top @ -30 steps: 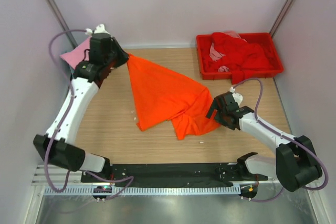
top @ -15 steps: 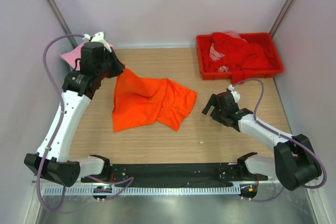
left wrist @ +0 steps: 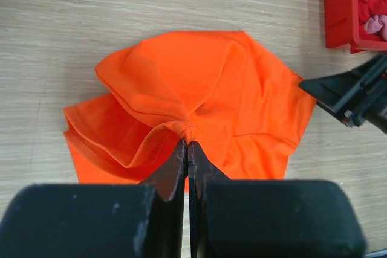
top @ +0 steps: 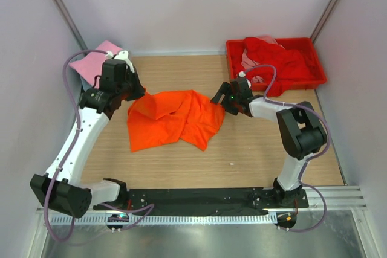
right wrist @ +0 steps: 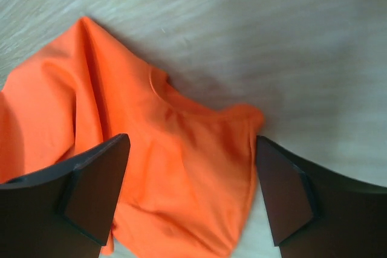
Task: Fold and stack the t-shirts
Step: Flatten the tshirt out
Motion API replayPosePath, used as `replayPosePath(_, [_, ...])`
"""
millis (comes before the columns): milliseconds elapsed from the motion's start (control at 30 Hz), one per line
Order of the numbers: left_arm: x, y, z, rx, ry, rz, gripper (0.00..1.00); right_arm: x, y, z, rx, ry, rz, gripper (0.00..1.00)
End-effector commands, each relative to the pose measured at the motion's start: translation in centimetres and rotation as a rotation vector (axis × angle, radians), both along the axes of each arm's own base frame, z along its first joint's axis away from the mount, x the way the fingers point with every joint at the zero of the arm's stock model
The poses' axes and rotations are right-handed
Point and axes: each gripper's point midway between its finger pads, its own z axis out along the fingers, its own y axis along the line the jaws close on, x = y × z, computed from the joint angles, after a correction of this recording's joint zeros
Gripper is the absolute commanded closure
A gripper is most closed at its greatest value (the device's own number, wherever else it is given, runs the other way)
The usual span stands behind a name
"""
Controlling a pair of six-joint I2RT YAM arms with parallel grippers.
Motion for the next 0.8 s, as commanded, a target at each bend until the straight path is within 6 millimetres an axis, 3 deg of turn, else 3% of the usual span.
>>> replayPosePath(0, [0.3, 0.0, 1.8, -0.001, -0.078, -0.013, 1.00, 2.9, 2.1, 1.3, 0.063, -0.054, 0.037, 0.21])
replayPosePath(67, [0.6, 0.1, 2.0, 0.002, -0.080, -0.008, 1.00, 3.7, 2.6, 1.0, 0.070, -0.052, 0.043, 0.35])
replayPosePath(100, [0.7, 0.1, 2.1, 0.003, -0.080, -0.004, 1.00, 3.9, 2.8, 0.8, 0.069, -0.051, 0.049, 0.51])
replayPosePath(167, [1.2, 0.0, 1.9, 0.004, -0.068, 0.002, 1.00, 5.1, 3.1, 2.0, 0.075, -0.085, 0.058, 0.64])
replayPosePath(200, [1.5, 0.0, 2.8, -0.002, -0.078, 0.006, 1.00, 5.5, 3.2, 2.0, 0.073, -0.090, 0.065, 0.73])
replayPosePath(300, [2.7, -0.4, 4.8, -0.014, -0.094, 0.011, 1.00, 7.8, 4.1, 5.4, 0.102, -0.151, 0.120, 0.98])
replayPosePath(333, [3.0, -0.5, 6.1, -0.020, -0.114, 0.013, 1.00, 9.3, 4.8, 8.6, 0.121, -0.216, 0.142, 0.99])
replayPosePath(400, [3.5, -0.2, 7.4, -0.003, -0.111, 0.028, 1.00, 9.8, 5.0, 11.9, 0.092, -0.273, 0.206, 0.99])
replayPosePath(433, [3.5, 0.0, 11.3, -0.015, -0.192, 0.030, 1.00, 10.5, 5.2, 17.5, 0.093, -0.381, 0.228, 0.99])
replayPosePath(500, [2.3, 0.4, 14.8, -0.021, -0.254, 0.028, 1.00, 9.4, 4.5, 22.5, 0.040, -0.478, 0.274, 0.99])
replayPosePath(533, [1.4, 0.6, 17.7, -0.037, -0.321, 0.027, 1.00, 7.7, 3.6, 27.9, 0.037, -0.588, 0.274, 0.98])
replayPosePath(600, [-0.6, 0.8, 20.2, -0.046, -0.394, -0.010, 1.00, 5.0, 1.4, 32.2, -0.027, -0.696, 0.251, 0.99])
replayPosePath(633, [-3.1, 1.3, 22.5, -0.064, -0.470, -0.021, 1.00, 3.6, 0.3, 31.1, -0.057, -0.687, 0.236, 0.99])
replayPosePath(667, [-4.2, 1.4, 22.6, -0.057, -0.501, -0.042, 1.00, -0.4, -1.8, 35.7, -0.059, -0.806, 0.198, 0.98])
replayPosePath(700, [-5.4, 1.6, 22.9, -0.059, -0.531, -0.054, 1.00, -2.1, -3.1, 35.7, -0.075, -0.825, 0.166, 0.99])
replayPosePath(733, [-8.1, 2.4, 22.5, -0.061, -0.564, -0.055, 1.00, -3.5, -5.0, 31.9, -0.128, -0.778, 0.110, 0.99])
replayPosePath(767, [-9.1, 2.8, 22.3, -0.061, -0.587, -0.047, 1.00, -6.9, -7.4, 33.7, -0.126, -0.856, 0.038, 0.98])
